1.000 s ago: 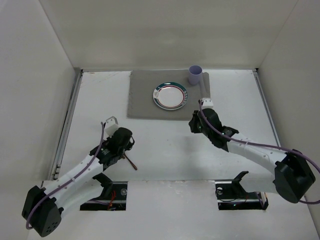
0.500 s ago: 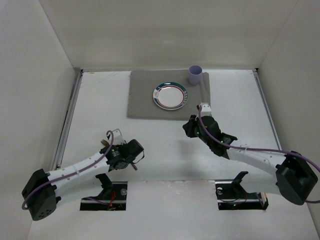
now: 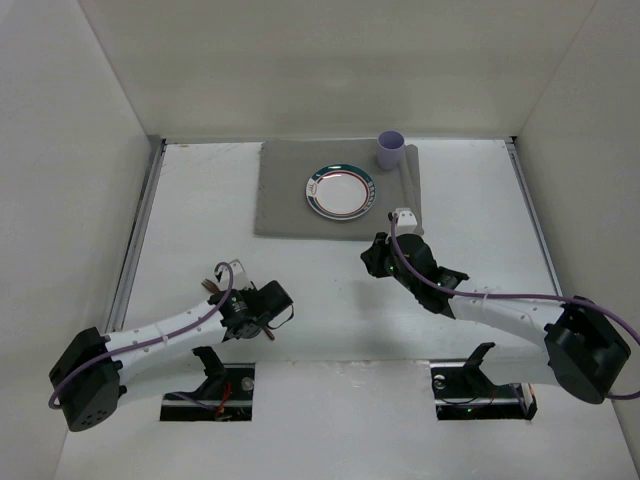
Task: Set the dinner table for one person
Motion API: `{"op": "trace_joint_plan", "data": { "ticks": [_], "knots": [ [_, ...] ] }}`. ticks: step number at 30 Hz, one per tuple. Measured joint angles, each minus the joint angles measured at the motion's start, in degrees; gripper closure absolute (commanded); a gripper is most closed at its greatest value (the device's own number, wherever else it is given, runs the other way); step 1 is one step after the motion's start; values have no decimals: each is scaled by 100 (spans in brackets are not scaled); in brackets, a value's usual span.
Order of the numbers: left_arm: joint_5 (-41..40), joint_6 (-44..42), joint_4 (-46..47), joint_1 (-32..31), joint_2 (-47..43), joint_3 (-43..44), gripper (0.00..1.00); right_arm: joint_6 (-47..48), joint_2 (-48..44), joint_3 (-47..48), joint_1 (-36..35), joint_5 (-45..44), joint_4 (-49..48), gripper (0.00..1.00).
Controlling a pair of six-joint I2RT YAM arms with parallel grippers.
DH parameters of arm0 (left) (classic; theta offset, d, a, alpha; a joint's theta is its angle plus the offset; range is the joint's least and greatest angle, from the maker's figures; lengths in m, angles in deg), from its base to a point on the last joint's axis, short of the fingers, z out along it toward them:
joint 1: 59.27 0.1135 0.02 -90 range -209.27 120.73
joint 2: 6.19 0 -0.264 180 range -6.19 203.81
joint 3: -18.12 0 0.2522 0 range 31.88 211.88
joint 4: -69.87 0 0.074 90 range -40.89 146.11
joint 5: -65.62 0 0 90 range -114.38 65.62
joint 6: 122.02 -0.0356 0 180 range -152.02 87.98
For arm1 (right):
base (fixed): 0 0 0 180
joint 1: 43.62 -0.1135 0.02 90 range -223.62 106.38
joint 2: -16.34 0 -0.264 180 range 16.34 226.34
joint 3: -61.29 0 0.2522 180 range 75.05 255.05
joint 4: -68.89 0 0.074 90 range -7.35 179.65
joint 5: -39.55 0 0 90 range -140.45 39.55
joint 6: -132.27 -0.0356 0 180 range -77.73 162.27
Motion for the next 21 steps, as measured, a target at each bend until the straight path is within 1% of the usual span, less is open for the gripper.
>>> {"op": "trace_joint_plan", "data": {
  "ticks": [11, 15, 18, 21],
  "knots": [
    [-55, -11, 304, 52, 433, -35, 74, 2, -15, -2, -28, 11, -20, 78],
    [-81, -37, 444, 149, 457, -133, 77, 2, -15, -2, -28, 11, -20, 78],
    [-81, -72, 538, 177, 553, -157, 80, 0, -37, -4, -28, 11, -17, 73],
    [-111, -111, 647, 175, 697, -157, 85, -17, -140, -22, -28, 13, -17, 64]
  ]
}}
